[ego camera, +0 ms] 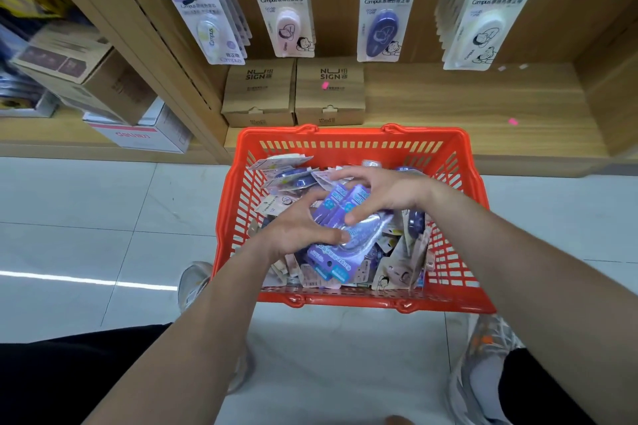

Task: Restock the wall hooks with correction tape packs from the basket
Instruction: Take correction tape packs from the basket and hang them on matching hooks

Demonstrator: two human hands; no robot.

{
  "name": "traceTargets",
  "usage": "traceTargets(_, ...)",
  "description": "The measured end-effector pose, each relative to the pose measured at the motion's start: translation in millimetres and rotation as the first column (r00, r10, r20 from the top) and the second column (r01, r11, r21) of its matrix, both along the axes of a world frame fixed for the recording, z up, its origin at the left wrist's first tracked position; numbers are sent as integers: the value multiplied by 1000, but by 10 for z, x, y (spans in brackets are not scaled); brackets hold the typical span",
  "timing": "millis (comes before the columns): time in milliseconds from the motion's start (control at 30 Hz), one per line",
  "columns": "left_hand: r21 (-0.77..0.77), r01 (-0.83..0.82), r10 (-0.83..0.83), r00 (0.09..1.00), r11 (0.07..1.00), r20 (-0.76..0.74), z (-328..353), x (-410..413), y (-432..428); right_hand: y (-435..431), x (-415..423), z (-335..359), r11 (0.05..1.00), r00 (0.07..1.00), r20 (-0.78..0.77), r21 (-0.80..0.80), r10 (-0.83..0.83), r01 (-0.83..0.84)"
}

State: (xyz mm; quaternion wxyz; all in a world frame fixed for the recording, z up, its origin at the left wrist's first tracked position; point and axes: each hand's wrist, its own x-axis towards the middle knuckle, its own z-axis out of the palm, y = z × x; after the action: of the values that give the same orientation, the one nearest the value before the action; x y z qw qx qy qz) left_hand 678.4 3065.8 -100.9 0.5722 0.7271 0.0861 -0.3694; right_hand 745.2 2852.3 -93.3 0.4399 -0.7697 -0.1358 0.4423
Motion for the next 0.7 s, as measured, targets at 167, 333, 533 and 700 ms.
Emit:
traceTargets(167, 40, 101, -104, 991, 994, 80, 189, 38, 1, -41, 66, 150, 976, 981, -17, -96, 196, -196)
traceTargets(333, 49, 47, -54, 986, 998, 158, 273, 67, 73, -83, -9, 181, 992, 995, 16, -82, 102, -100)
traceTargets(533, 24, -192, 179, 948, 981, 262, 336, 126, 85, -98, -115, 197, 994, 995, 41, -47, -92, 94)
traceTargets(700, 44, -265, 227, 890, 963, 395, 327, 114, -30, -104, -104, 119, 992, 996, 61, -107, -67, 73)
